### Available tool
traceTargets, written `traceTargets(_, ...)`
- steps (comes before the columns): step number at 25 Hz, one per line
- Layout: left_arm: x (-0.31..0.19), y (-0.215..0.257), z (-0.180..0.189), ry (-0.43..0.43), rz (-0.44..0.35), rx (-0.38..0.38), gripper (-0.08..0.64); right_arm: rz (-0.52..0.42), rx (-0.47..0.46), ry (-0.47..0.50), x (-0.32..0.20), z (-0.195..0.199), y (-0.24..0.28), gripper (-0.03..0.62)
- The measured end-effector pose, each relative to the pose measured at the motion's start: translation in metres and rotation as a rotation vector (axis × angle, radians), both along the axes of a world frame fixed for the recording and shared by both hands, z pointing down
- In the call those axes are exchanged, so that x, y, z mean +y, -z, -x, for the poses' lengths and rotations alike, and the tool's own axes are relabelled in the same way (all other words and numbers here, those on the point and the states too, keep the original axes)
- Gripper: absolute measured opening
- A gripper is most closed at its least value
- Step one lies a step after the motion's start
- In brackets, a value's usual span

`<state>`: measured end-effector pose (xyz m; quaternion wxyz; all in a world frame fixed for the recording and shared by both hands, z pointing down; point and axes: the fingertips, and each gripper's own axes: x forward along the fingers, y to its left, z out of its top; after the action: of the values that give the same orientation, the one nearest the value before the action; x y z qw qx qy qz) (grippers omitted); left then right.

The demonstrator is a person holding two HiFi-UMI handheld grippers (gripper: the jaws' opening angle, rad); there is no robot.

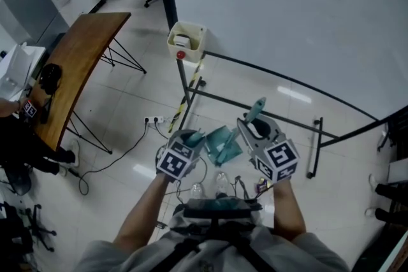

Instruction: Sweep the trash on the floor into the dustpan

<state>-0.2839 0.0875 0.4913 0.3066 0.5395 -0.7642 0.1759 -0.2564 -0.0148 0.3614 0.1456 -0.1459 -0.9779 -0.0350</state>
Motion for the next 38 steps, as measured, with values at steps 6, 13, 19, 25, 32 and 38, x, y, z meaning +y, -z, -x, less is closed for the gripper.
traceTargets(6, -0.002, 0.002, -0.003, -0.022, 0.002, -0.017, 0.107, -0.020, -0.010, -0.016, -0.001, -0.004, 0.007, 0.095)
traceTargets(13, -0.004, 0.002, 0.000, -0.022, -0.001, -0.014, 0.107, -0.021, -0.009, -0.036, -0.003, -0.007, 0.006, 0.097)
traceTargets(19, -0.007, 0.003, -0.002, -0.030, -0.013, -0.006, 0.107, -0.021, -0.006, -0.035, -0.004, -0.007, 0.005, 0.097)
traceTargets(25, -0.007, 0.005, -0.005, -0.050, -0.017, -0.004, 0.107, -0.032, 0.001, -0.051, -0.004, -0.015, 0.006, 0.097)
traceTargets(32, -0.020, -0.003, -0.019, -0.159, -0.002, -0.015, 0.110, -0.048, 0.028, -0.173, -0.021, -0.055, 0.001, 0.097)
traceTargets(38, -0.047, -0.019, -0.048, -0.340, 0.006, -0.032, 0.110, -0.053, 0.079, -0.378, -0.042, -0.121, -0.018, 0.095)
